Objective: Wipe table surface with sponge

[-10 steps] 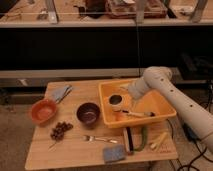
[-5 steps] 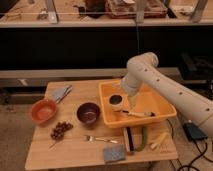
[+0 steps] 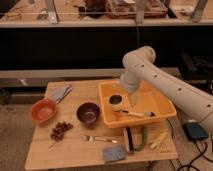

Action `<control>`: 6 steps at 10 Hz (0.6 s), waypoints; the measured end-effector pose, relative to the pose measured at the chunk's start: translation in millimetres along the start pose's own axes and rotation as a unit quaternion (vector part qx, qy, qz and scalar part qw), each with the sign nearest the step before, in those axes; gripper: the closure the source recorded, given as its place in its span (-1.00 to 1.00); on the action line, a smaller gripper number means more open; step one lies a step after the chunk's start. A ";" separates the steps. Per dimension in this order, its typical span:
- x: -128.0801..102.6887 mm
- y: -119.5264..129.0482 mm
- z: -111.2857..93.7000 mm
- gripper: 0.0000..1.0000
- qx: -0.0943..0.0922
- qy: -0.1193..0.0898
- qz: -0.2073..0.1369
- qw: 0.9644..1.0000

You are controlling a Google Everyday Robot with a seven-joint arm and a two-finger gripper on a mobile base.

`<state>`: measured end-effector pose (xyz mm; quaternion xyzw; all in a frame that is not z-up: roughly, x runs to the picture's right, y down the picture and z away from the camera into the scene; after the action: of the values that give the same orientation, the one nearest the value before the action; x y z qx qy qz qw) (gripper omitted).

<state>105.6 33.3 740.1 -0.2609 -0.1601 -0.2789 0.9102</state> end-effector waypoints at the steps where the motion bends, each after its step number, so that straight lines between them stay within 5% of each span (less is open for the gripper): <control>1: -3.3 5.8 6.6 -0.60 -0.005 -0.032 -0.006 0.999; 3: -17.1 31.8 10.1 -0.60 -0.006 -0.069 -0.010 0.998; 6: -54.9 82.2 5.5 -0.60 0.000 -0.075 -0.011 0.997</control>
<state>109.8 118.0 688.8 -0.2797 -0.2305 -0.2686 0.8925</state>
